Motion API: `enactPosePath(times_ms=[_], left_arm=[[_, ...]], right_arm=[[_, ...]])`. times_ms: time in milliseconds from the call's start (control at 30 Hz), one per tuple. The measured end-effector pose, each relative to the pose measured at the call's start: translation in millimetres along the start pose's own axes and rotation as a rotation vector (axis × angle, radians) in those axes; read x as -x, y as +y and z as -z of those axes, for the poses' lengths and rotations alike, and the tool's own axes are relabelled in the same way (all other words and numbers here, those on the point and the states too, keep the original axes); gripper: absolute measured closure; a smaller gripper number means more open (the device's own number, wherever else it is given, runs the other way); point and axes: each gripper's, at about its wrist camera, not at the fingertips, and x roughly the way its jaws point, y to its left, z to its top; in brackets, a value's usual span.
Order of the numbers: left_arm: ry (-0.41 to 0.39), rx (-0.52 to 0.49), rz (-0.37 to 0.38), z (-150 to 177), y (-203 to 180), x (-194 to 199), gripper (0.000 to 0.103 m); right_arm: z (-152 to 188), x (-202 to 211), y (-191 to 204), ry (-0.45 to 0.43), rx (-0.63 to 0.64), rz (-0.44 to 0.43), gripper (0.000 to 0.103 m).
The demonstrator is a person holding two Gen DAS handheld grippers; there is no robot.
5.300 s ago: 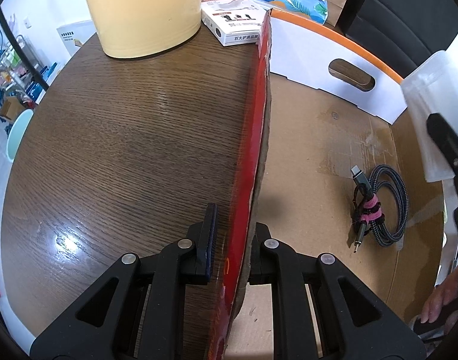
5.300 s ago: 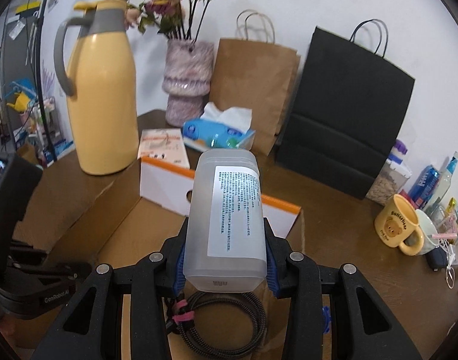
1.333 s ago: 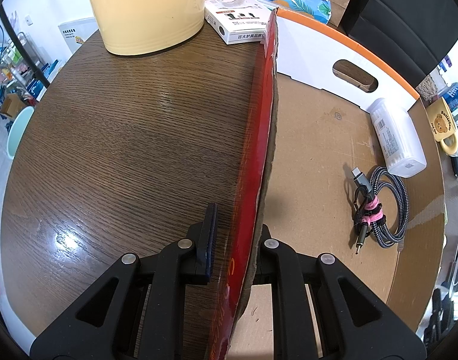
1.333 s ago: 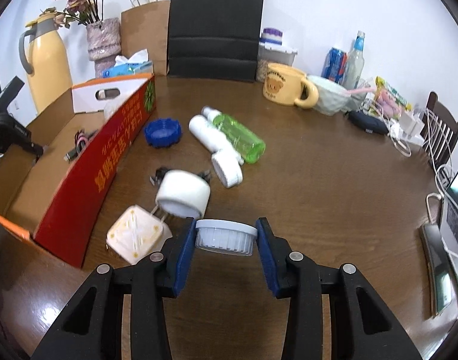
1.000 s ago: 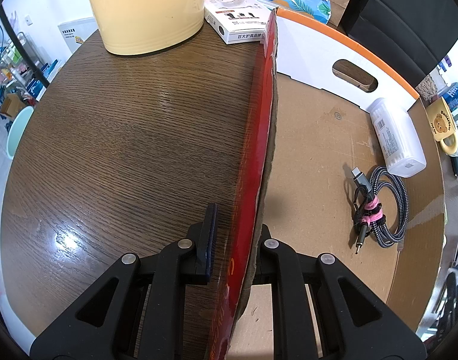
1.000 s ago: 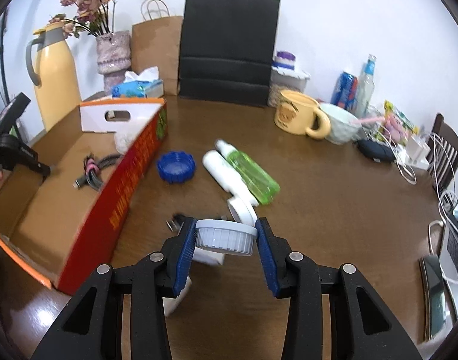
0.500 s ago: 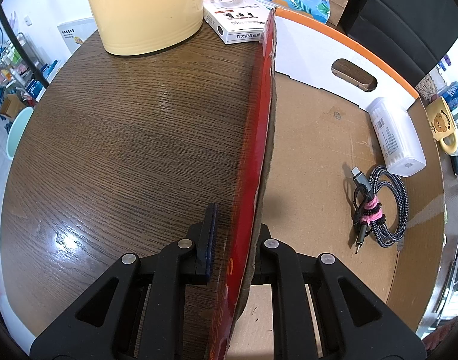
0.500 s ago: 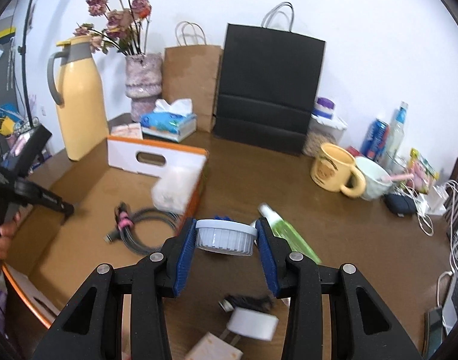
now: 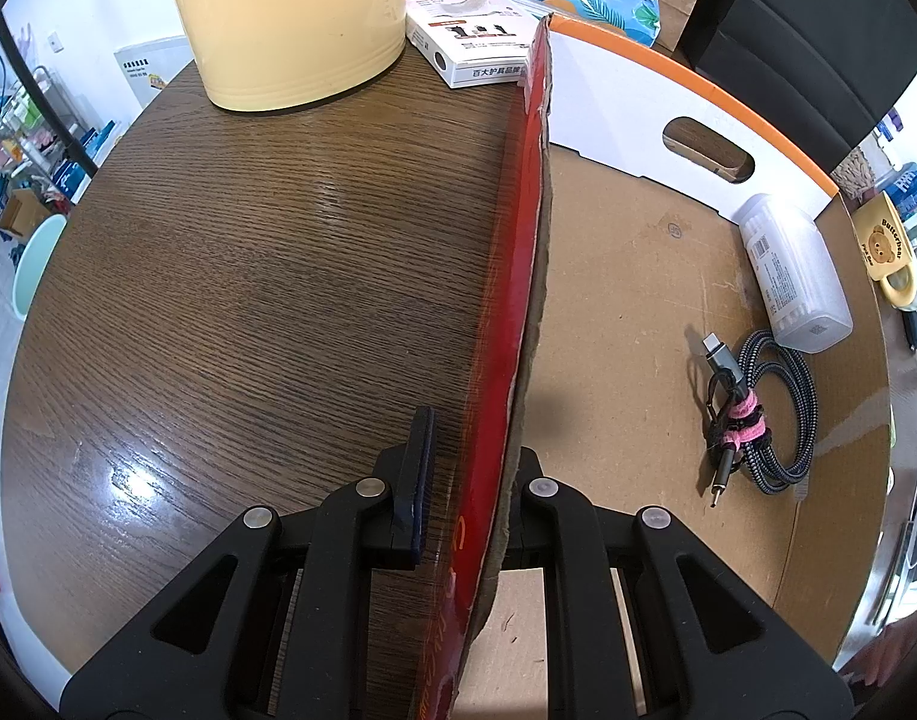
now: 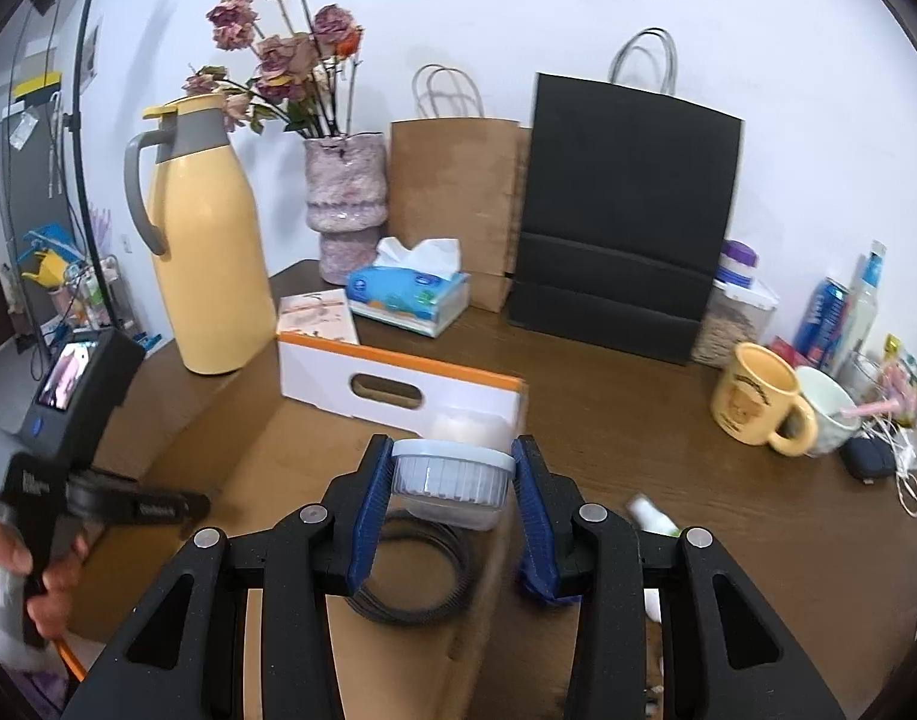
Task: Organize rigid objects
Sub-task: 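Carry the white cap into the box and open the right gripper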
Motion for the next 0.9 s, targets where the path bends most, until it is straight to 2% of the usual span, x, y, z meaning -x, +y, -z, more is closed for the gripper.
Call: enactPosePath(times_ms=[200, 500, 900], left_arm=[[0.000, 0.001, 0.000, -0.1, -1.1, -0.4, 0.092], [0.000, -0.001, -0.001, 0.8, -3.3, -0.5, 0.092], [-0.002, -0.001, -0.006, 1.2, -5.3, -0.2, 0.092]], right_arm=[[-10.9, -17.3, 21.4, 0.007, 0.024, -0.027, 0.058], [-10.2, -46.2, 35.8, 0.074, 0.067, -0.053, 0.058], [-5.9, -50.4, 47.2, 0.088, 0.108, -0.073, 0.058]])
